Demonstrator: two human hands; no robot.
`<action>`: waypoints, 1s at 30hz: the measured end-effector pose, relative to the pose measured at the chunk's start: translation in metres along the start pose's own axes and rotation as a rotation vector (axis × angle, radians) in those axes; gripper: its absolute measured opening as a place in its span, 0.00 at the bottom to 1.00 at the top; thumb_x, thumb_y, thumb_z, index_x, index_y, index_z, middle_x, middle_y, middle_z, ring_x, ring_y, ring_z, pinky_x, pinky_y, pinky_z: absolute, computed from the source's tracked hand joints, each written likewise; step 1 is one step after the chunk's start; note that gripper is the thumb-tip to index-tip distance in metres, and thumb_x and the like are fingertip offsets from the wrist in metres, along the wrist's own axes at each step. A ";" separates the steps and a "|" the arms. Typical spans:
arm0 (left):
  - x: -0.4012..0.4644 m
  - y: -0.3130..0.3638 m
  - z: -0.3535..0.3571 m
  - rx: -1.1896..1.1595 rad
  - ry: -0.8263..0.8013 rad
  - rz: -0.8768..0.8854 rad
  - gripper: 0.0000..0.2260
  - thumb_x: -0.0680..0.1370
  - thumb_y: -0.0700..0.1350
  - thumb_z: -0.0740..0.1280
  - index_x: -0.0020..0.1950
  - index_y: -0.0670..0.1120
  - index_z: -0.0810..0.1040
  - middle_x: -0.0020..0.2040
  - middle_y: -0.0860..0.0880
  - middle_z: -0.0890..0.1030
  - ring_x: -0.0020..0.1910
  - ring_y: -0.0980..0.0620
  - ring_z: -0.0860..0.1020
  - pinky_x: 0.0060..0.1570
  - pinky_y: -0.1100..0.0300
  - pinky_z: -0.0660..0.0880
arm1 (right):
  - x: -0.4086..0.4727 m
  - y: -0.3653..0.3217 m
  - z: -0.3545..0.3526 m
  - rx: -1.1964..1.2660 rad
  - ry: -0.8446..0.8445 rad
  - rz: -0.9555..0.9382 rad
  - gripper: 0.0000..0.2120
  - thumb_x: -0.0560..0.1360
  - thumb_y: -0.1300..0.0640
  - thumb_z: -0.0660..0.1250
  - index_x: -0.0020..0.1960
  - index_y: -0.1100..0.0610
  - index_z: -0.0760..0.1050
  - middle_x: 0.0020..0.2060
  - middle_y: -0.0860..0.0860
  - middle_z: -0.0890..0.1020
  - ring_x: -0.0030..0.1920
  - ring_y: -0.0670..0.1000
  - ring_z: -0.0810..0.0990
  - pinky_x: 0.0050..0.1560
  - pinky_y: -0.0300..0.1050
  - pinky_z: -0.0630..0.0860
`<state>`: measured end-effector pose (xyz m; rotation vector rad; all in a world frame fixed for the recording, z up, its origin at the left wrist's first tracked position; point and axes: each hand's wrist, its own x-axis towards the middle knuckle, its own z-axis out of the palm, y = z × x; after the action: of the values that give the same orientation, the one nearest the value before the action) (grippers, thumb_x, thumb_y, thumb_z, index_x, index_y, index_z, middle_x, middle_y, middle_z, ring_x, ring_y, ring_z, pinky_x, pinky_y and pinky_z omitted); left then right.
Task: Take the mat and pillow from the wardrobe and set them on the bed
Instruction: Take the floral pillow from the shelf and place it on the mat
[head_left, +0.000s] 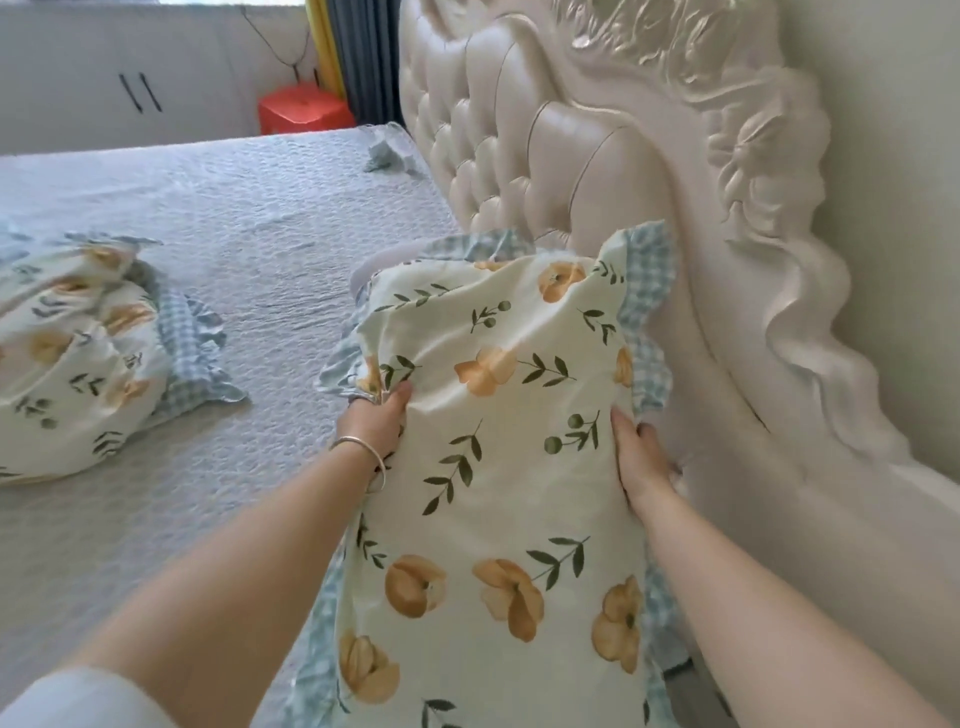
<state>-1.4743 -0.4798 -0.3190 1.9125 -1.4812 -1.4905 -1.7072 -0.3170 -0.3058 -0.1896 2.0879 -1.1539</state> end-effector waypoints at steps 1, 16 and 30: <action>0.010 0.004 0.008 -0.003 0.033 -0.018 0.29 0.73 0.64 0.63 0.64 0.43 0.71 0.55 0.39 0.79 0.52 0.40 0.78 0.55 0.49 0.75 | 0.018 -0.009 0.001 -0.034 -0.045 -0.020 0.26 0.77 0.42 0.59 0.68 0.57 0.64 0.59 0.51 0.73 0.57 0.51 0.70 0.57 0.44 0.65; 0.205 0.023 0.093 -0.031 0.148 -0.156 0.34 0.77 0.64 0.55 0.77 0.48 0.52 0.75 0.38 0.62 0.73 0.37 0.62 0.70 0.44 0.58 | 0.248 -0.068 0.105 -0.171 -0.289 -0.195 0.37 0.67 0.41 0.71 0.71 0.52 0.63 0.61 0.49 0.76 0.60 0.53 0.75 0.62 0.51 0.73; 0.272 -0.001 0.144 -0.135 0.209 0.002 0.49 0.67 0.65 0.71 0.76 0.58 0.41 0.77 0.45 0.57 0.74 0.44 0.61 0.72 0.46 0.58 | 0.320 -0.063 0.151 -0.373 -0.176 -0.338 0.39 0.68 0.44 0.71 0.74 0.51 0.57 0.68 0.53 0.72 0.67 0.56 0.71 0.67 0.51 0.68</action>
<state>-1.6146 -0.6601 -0.5260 1.9188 -1.2586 -1.3080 -1.8519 -0.5993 -0.4750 -0.8168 2.1447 -0.8816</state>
